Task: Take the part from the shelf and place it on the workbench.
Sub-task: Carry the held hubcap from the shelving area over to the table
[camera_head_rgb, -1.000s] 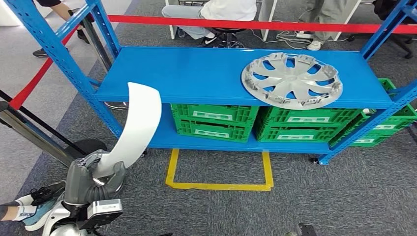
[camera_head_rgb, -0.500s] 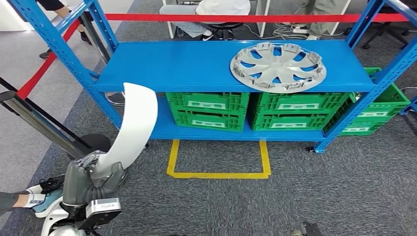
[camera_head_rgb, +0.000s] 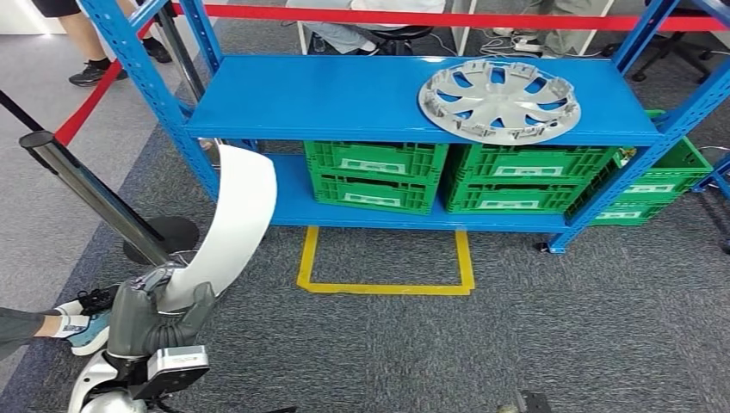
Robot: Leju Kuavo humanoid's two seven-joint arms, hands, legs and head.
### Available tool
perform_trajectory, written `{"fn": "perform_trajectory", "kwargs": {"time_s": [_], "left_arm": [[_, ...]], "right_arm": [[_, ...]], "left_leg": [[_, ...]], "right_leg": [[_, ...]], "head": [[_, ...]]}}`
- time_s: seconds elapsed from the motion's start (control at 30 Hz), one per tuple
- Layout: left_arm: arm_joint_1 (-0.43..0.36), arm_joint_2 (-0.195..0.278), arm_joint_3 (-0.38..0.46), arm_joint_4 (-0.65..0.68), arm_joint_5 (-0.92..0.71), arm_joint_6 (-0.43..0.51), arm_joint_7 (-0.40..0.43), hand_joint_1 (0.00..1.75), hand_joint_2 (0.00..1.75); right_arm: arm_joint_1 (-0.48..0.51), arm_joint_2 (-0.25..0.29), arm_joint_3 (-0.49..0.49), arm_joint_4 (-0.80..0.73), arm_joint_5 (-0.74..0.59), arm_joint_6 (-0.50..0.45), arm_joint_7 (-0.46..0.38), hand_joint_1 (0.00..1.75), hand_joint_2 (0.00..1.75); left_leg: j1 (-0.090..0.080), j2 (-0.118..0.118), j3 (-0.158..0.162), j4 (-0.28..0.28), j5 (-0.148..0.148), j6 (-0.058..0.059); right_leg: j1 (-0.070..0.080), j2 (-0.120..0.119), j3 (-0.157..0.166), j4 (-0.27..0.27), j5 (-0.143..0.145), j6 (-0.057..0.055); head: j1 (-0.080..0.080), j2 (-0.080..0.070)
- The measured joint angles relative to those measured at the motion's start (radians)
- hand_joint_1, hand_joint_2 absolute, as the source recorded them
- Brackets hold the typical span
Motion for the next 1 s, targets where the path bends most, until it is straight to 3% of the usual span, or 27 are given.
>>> {"fn": "perform_trajectory", "kwargs": {"time_s": [0.03, 0.1, 0.17, 0.2, 0.27, 0.3, 0.33, 0.37, 0.43, 0.47, 0.5, 0.57, 0.63, 0.7, 0.73, 0.8, 0.83, 0.87, 0.93, 0.97, 1.0], "left_arm": [[0.0, 0.0, 0.0, 0.0, 0.0, -0.001, 0.001, 1.75, 1.75], [0.0, 0.0, 0.0, 0.0, -0.001, -0.002, 0.003, 1.75, 1.75], [0.0, -0.001, 0.0, 0.0, -0.005, -0.003, 0.005, 1.75, 1.75], [0.001, -0.001, 0.0, 0.0, -0.007, -0.004, 0.005, 1.75, 1.75], [0.002, -0.001, 0.0, 0.0, -0.01, -0.004, 0.006, 1.75, 1.75], [0.003, -0.001, 0.0, 0.0, -0.01, -0.004, 0.006, 1.75, 1.75], [0.004, -0.001, 0.0, 0.0, -0.01, -0.004, 0.007, 1.75, 1.75], [0.005, -0.001, 0.001, 0.0, -0.01, -0.005, 0.007, 1.75, 1.75], [0.006, 0.0, 0.001, 0.0, -0.009, -0.006, 0.008, 1.75, 1.75], [0.006, 0.0, 0.001, 0.0, -0.008, -0.007, 0.008, 1.75, 1.75], [0.006, 0.001, 0.001, 0.0, -0.007, -0.008, 0.008, 1.75, 1.75], [0.005, 0.001, 0.001, 0.0, -0.003, -0.008, 0.009, 1.75, 1.75], [0.005, 0.001, 0.001, 0.0, -0.001, -0.008, 0.009, 1.75, 1.75], [0.002, 0.0, 0.001, -0.001, -0.001, -0.008, 0.011, 1.75, 1.75], [0.002, 0.0, 0.001, -0.002, -0.001, -0.008, 0.012, 1.75, 1.75], [0.004, 0.0, 0.001, -0.002, -0.001, -0.008, 0.014, 1.75, 1.75], [0.005, 0.0, 0.001, -0.002, -0.001, -0.008, 0.015, 1.75, 1.75], [0.006, -0.001, 0.001, -0.002, -0.001, -0.008, 0.015, 1.75, 1.75], [0.008, -0.002, 0.002, -0.002, -0.001, -0.009, 0.016, 1.75, 1.75], [0.01, -0.002, 0.002, -0.002, -0.001, -0.009, 0.016, 1.75, 1.75], [0.01, -0.002, 0.002, -0.002, -0.001, -0.009, 0.016, 1.75, 1.75]], "right_arm": [[0.0, 0.0, 0.0, 0.0, 0.0, 0.0, 0.0, 0.0, 0.0], [-0.002, 0.0, 0.0, 0.001, 0.0, 0.0, -0.002, 0.0, 0.0], [-0.005, 0.0, 0.0, 0.001, 0.0, 0.0, -0.003, 0.0, 0.0], [-0.006, 0.0, 0.0, 0.002, 0.0, 0.0, -0.004, 0.0, 0.0], [-0.004, 0.0, 0.0, 0.003, 0.0, 0.0, -0.005, 0.0, 0.0], [-0.004, 0.001, 0.0, 0.004, 0.0, 0.0, -0.005, 0.0, 0.0], [-0.004, 0.001, 0.0, 0.004, -0.001, 0.001, -0.006, 0.0, 0.0], [-0.005, 0.001, 0.0, 0.005, -0.001, 0.002, -0.006, 0.0, 0.0], [-0.006, 0.0, -0.001, 0.005, -0.001, 0.003, -0.008, 0.0, 0.0], [-0.006, 0.0, -0.001, 0.005, -0.001, 0.004, -0.008, 0.0, 0.0], [-0.006, 0.0, -0.001, 0.005, -0.001, 0.004, -0.008, 0.0, 0.0], [-0.006, 0.0, -0.001, 0.005, -0.001, 0.005, -0.008, 0.0, 0.0], [-0.007, 0.002, -0.001, 0.005, -0.001, 0.006, -0.008, 0.0, 0.0], [-0.008, 0.003, -0.001, 0.005, -0.001, 0.006, -0.008, 0.0, 0.0], [-0.008, 0.004, -0.001, 0.005, -0.001, 0.007, -0.008, 0.0, 0.0], [-0.006, 0.004, -0.001, 0.006, -0.001, 0.008, -0.008, 0.0, 0.0], [-0.005, 0.004, -0.001, 0.007, -0.001, 0.008, -0.007, 0.0, 0.0], [-0.003, 0.004, -0.001, 0.007, -0.001, 0.008, -0.007, 0.0, 0.0], [-0.002, 0.004, -0.001, 0.008, -0.001, 0.007, -0.005, 0.0, 0.0], [-0.002, 0.004, -0.001, 0.008, -0.001, 0.007, -0.005, 0.0, 0.0], [-0.003, 0.004, -0.001, 0.008, 0.0, 0.006, -0.005, 0.0, 0.0]], "left_leg": [[0.001, 0.0, -0.013, 0.008, 0.004, -0.003], [0.004, 0.0, -0.041, 0.029, 0.01, -0.011], [0.003, 0.0, -0.064, 0.05, 0.018, -0.022], [0.002, -0.001, -0.072, 0.055, 0.024, -0.028], [0.002, -0.001, -0.081, 0.06, 0.038, -0.04], [0.003, -0.003, -0.088, 0.065, 0.03, -0.046], [0.005, -0.004, -0.096, 0.082, 0.006, -0.052], [0.007, -0.005, -0.107, 0.118, -0.037, -0.058], [0.011, -0.007, -0.131, 0.238, -0.14, -0.067], [0.012, -0.007, -0.136, 0.296, -0.17, -0.069], [0.013, -0.007, -0.131, 0.331, -0.175, -0.069], [0.012, -0.007, -0.079, 0.307, -0.129, -0.062], [0.004, -0.008, 0.032, 0.173, -0.097, -0.04], [-0.007, -0.009, 0.129, 0.035, -0.113, -0.021], [-0.011, -0.009, 0.149, 0.0, -0.12, -0.017], [-0.012, -0.007, 0.134, -0.017, -0.098, -0.011], [-0.01, -0.005, 0.12, -0.021, -0.082, -0.006], [-0.008, -0.004, 0.104, -0.025, -0.064, -0.001], [-0.005, -0.001, 0.067, -0.024, -0.033, 0.005], [-0.005, 0.0, 0.047, -0.021, -0.018, 0.006], [-0.005, 0.001, 0.025, -0.018, -0.002, 0.004]], "right_leg": [[-0.001, 0.0, 0.022, -0.015, 0.019, 0.002], [-0.004, 0.0, 0.108, -0.135, 0.065, 0.007], [-0.003, 0.003, 0.179, -0.247, 0.074, 0.005], [-0.001, 0.004, 0.189, -0.266, 0.068, 0.002], [0.0, 0.004, 0.176, -0.265, 0.079, -0.013], [-0.001, 0.003, 0.168, -0.265, 0.086, -0.022], [-0.002, 0.001, 0.157, -0.265, 0.096, -0.034], [-0.003, -0.001, 0.145, -0.266, 0.108, -0.044], [0.001, -0.004, 0.119, -0.264, 0.131, -0.055], [0.003, -0.005, 0.103, -0.263, 0.143, -0.056], [0.005, -0.005, 0.087, -0.262, 0.154, -0.056], [0.009, -0.006, 0.055, -0.26, 0.178, -0.056], [0.012, -0.005, 0.033, -0.259, 0.201, -0.054], [0.013, -0.004, 0.023, -0.262, 0.226, -0.047], [0.012, -0.004, 0.021, -0.266, 0.239, -0.042], [0.009, -0.004, 0.014, -0.278, 0.256, -0.029], [0.009, -0.003, 0.007, -0.272, 0.237, -0.025], [0.009, -0.002, -0.005, -0.246, 0.193, -0.02], [0.008, 0.0, -0.03, -0.135, 0.074, -0.015], [0.007, 0.0, -0.038, -0.067, 0.038, -0.011], [0.007, 0.0, -0.037, -0.013, 0.032, -0.007]], "head": [[0.0, 0.0], [0.001, 0.0], [0.0, 0.0], [0.0, 0.0], [0.0, 0.0], [-0.001, 0.0], [-0.003, 0.0], [-0.006, 0.0], [-0.011, 0.0], [-0.011, 0.0], [-0.011, 0.0], [-0.011, 0.0], [-0.011, 0.0], [-0.012, 0.0], [-0.013, 0.0], [-0.014, 0.0], [-0.014, 0.0], [-0.011, 0.0], [-0.006, 0.0], [-0.005, 0.0], [-0.005, 0.0]]}}
